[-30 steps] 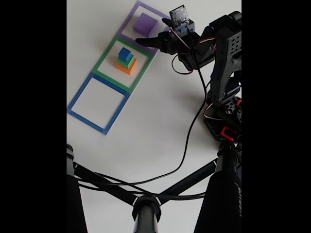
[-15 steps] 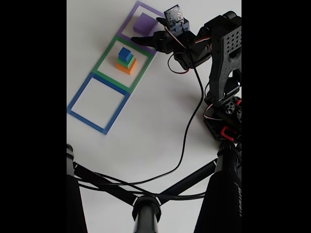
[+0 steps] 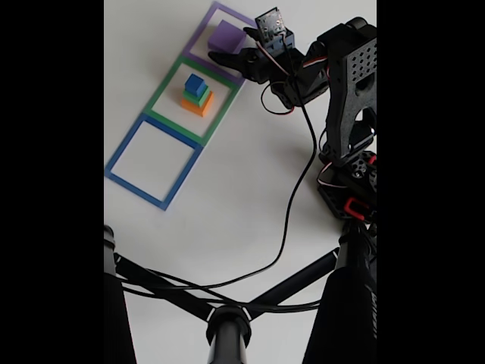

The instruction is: Tower of hanoi

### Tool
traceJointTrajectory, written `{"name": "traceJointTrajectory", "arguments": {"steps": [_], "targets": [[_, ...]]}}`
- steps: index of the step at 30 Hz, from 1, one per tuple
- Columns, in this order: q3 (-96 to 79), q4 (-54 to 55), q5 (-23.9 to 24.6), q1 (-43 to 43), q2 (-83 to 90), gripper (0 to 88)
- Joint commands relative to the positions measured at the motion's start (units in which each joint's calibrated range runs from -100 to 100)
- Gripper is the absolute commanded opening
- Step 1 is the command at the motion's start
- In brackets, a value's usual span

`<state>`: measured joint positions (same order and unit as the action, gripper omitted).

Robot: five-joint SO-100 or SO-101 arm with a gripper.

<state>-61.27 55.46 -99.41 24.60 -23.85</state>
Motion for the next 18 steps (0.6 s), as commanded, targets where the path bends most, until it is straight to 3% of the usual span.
{"name": "traceJointTrajectory", "arguments": {"steps": [1,18], "targets": [[1.36,1.71,-0.59,-0.34,0.39,28.7],[1.73,1.79,-0.59,-0.25,-0.01,21.6]]}}
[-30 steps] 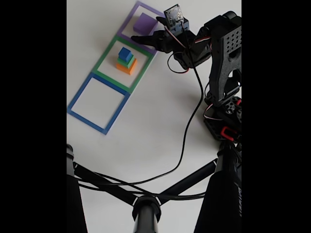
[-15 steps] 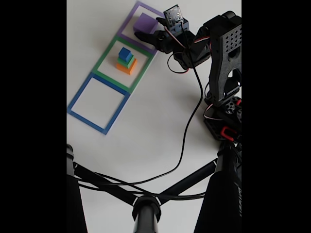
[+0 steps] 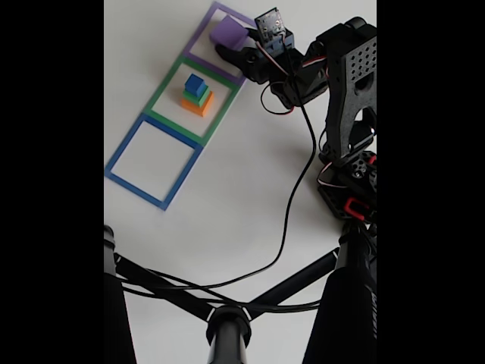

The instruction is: Tower of hanoi

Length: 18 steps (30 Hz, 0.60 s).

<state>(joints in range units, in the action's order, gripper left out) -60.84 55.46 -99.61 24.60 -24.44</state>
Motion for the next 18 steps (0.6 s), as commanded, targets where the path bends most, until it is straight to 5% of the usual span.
{"name": "traceJointTrajectory", "arguments": {"steps": [1,18], "targets": [[1.29,1.79,-0.39,-0.15,0.58,21.2],[-0.26,0.33,-0.39,-0.92,3.81,16.8]]}}
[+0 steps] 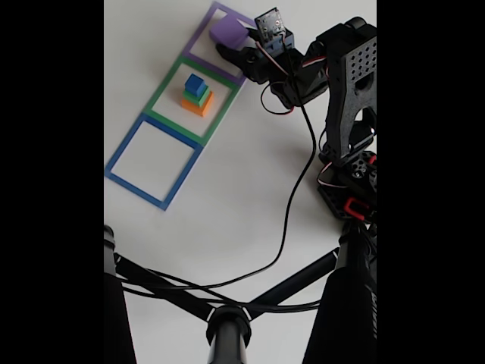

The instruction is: Tower of hanoi

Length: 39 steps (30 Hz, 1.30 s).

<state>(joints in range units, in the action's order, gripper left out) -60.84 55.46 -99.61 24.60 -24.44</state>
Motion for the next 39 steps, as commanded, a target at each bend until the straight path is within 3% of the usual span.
{"name": "traceJointTrajectory", "arguments": {"steps": [1,6,16,23,32,39], "targets": [[-0.71,-0.4,-0.39,-1.11,4.86,16.8],[-3.44,-7.52,-0.39,-2.36,13.66,16.5],[-2.26,-35.62,-0.39,-3.7,37.16,15.6],[9.84,-66.31,-0.39,-5.43,52.18,14.8],[43.56,-113.6,-0.39,-10.12,59.85,13.8],[67.2,-137.56,-0.39,-15.59,59.12,13.3]]}}
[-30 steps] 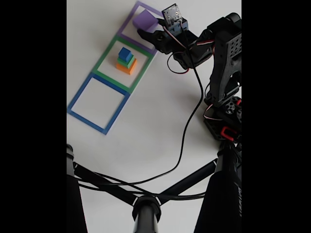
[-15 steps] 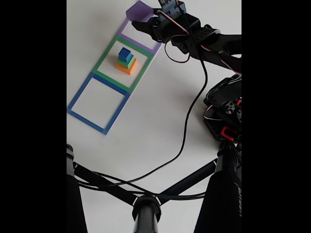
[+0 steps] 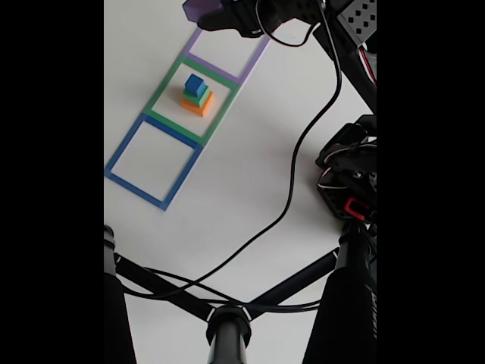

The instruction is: Tower of hanoi

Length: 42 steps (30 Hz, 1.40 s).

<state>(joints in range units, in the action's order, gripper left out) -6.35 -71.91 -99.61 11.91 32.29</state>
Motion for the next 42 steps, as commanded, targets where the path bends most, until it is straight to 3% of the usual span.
{"name": "traceJointTrajectory", "arguments": {"steps": [1,10,25,32,42], "targets": [[14.99,-12.46,-0.39,-3.86,2.31,13.3],[23.72,-21.94,-0.39,-12.58,2.79,12.8],[18.26,-17.48,-0.39,-26.2,2.95,12.6],[-3.46,0.09,-0.39,-28.02,5.46,12.5],[-38.74,39.44,-0.39,-30.03,4.65,12.5]]}}
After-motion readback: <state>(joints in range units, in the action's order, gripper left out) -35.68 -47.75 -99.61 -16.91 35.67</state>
